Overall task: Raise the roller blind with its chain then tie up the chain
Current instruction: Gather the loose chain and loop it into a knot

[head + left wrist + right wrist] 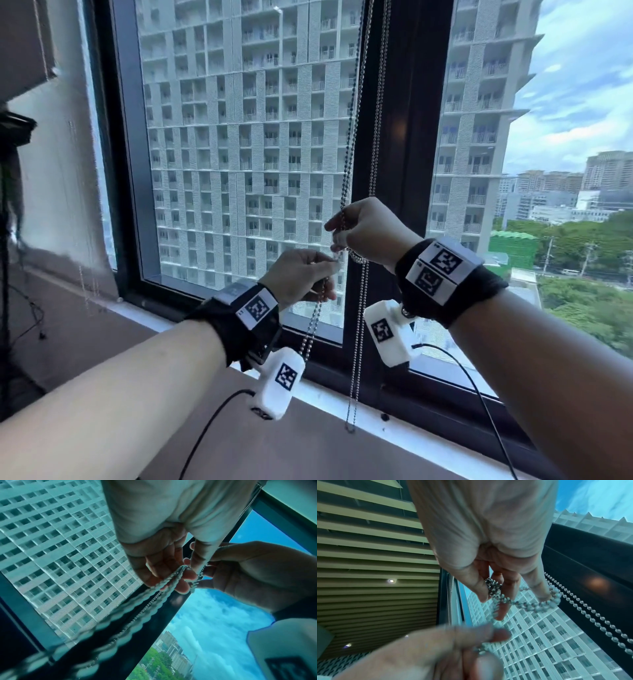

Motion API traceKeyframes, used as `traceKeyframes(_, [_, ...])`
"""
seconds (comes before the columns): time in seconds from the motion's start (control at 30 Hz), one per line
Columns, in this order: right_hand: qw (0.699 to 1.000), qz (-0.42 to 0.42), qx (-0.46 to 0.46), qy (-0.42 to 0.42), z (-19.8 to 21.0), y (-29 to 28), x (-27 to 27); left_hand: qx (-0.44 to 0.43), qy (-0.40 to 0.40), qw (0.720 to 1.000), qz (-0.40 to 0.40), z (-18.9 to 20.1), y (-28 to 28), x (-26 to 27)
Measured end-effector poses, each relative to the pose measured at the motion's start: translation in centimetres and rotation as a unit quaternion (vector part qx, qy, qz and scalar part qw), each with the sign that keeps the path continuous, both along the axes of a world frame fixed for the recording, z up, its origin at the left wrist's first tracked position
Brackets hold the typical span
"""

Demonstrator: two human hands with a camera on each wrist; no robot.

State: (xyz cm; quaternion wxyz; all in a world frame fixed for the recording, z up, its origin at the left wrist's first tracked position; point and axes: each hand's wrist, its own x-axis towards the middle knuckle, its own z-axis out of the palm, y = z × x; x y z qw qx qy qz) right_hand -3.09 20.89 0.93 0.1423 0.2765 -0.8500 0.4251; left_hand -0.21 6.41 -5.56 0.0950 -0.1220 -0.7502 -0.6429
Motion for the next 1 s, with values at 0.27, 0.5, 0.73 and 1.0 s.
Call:
traceKeyframes(0.27, [1.0,0.006,0.016,0.008,0.5,-0.3,0.5,0.106,0.05,0.993,0.033,0.3,1.4,-0.4])
traceKeyframes(0.5, [0.99,0.005,0.142,0.011,1.5,0.7,1.6,0.068,0.072,0.993,0.055,-2.2,1.0,-0.4])
traceKeyframes(0.73, [0.987,-0.03,0.153,0.047,1.8,0.5,2.1,0.028,0.081,0.994,0.062,-2.5,1.7,-0.1])
traceKeyframes(1.0, [0.998,-0.025,-0.005,0.059,3.2,1.5,1.4,0.003,0.073,0.996,0.056,-4.0,1.5,-0.1])
